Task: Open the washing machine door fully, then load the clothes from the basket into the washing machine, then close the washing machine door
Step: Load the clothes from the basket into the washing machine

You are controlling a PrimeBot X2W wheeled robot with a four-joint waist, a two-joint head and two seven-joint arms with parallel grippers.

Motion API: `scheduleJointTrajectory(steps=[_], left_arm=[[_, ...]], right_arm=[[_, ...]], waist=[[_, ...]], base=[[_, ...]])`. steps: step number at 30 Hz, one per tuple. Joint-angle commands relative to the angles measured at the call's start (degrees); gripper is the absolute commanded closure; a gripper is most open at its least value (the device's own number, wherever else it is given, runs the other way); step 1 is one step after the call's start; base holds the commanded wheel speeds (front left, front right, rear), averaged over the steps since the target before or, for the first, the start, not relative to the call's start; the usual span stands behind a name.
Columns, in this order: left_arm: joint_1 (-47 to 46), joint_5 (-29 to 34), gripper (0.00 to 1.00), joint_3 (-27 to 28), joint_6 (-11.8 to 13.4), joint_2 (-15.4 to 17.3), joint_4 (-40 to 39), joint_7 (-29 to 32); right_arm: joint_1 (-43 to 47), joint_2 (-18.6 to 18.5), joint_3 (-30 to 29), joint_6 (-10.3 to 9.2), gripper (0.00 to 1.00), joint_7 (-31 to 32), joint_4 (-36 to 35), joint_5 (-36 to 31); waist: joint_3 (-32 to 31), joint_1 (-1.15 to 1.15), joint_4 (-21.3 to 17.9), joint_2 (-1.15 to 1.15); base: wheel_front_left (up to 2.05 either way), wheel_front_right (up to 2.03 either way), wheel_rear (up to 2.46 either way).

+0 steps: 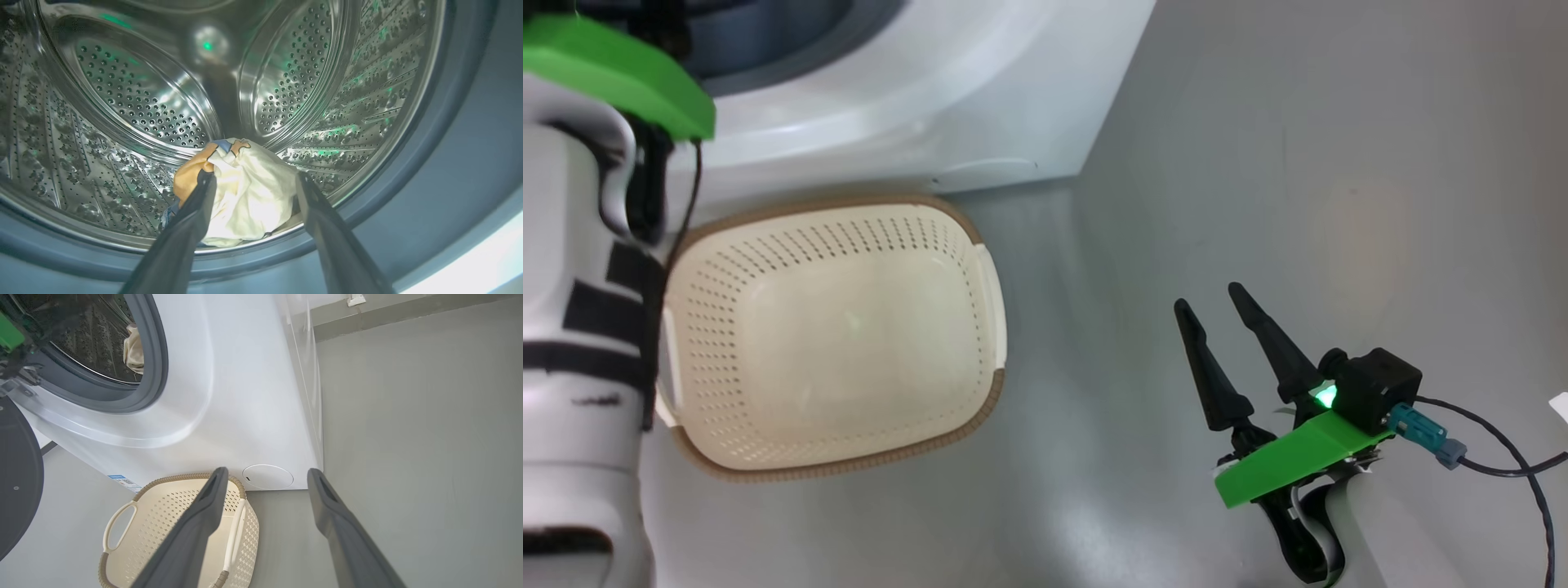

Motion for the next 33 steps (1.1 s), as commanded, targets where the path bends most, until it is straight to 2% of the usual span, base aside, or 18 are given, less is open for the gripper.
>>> scheduleJointTrajectory(steps=[1,15,33], left_arm=[[1.5,-0.6,0.00,0.9,-0.1,2.4,-2.6,-0.3],[17.9,-1.6,0.00,2.8,0.0,1.6,-16.4,-0.3],[37.7,-0.1,0.00,6.0,0.9,-0.6,-28.3,-0.3]], right_arm=[[1.6,0.3,0.9,0.10,0.00,-0.3,-0.9,-0.4],[3.7,0.3,0.3,0.10,0.00,-0.3,0.2,-0.4],[8.2,0.3,0.3,0.10,0.00,-0.3,1.6,-1.5]], waist=[[-2.1,0.00,1.1,0.00],[-9.5,0.00,2.8,0.00],[-20.3,0.00,5.5,0.00]], base=[[0.00,0.00,0.00],[0.00,0.00,0.00],[0.00,0.00,0.00]])
